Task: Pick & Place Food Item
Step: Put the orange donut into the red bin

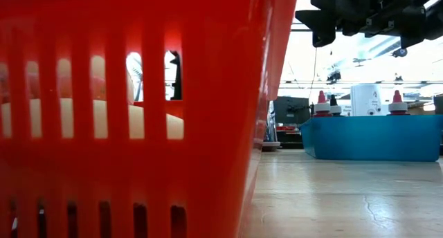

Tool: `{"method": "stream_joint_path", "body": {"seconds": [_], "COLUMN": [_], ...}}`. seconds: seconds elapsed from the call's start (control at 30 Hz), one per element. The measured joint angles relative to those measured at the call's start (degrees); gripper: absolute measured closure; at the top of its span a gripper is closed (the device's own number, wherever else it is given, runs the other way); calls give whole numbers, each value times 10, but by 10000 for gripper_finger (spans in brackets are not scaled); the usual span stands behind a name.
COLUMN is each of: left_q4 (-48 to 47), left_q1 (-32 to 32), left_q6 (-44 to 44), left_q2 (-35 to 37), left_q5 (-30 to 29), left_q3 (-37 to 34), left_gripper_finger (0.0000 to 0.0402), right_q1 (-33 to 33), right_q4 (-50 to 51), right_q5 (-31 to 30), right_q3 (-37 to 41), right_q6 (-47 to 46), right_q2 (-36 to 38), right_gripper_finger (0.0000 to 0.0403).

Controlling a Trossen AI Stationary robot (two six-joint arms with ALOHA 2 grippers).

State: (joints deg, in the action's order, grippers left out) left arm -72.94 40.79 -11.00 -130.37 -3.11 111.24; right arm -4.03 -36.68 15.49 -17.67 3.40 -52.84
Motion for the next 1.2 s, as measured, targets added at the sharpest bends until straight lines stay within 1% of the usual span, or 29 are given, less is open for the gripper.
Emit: {"method": "stream_joint_path", "body": {"seconds": [0.3,0.5,0.63,0.67,0.7,0.8,0.83,0.87,0.97,1.13,1.2], "left_q4": [6,-36,-8,1,7,23,30,38,53,44,53], "left_q1": [16,18,20,20,18,7,0,-6,-17,-12,-10], "left_q6": [-12,29,34,38,43,50,53,53,48,11,9], "left_q2": [0,0,0,0,0,0,0,0,0,-2,-2], "left_q5": [-12,-17,-17,-3,23,128,145,144,113,42,39], "left_q3": [-1,19,24,24,24,24,24,24,24,12,-4], "left_gripper_finger": [85,85,85,85,85,87,88,90,99,116,119], "right_q1": [0,0,0,0,0,0,0,0,0,0,0], "right_q4": [-1,0,0,0,1,6,7,8,10,14,14], "right_q5": [0,0,0,0,0,0,0,0,0,0,0], "right_q3": [0,0,0,0,0,0,0,0,0,0,0], "right_q6": [2,2,2,2,2,2,2,2,6,7,7], "right_q2": [0,0,0,0,0,0,0,0,0,0,0], "right_gripper_finger": [179,179,179,179,179,179,179,179,179,179,179]}}
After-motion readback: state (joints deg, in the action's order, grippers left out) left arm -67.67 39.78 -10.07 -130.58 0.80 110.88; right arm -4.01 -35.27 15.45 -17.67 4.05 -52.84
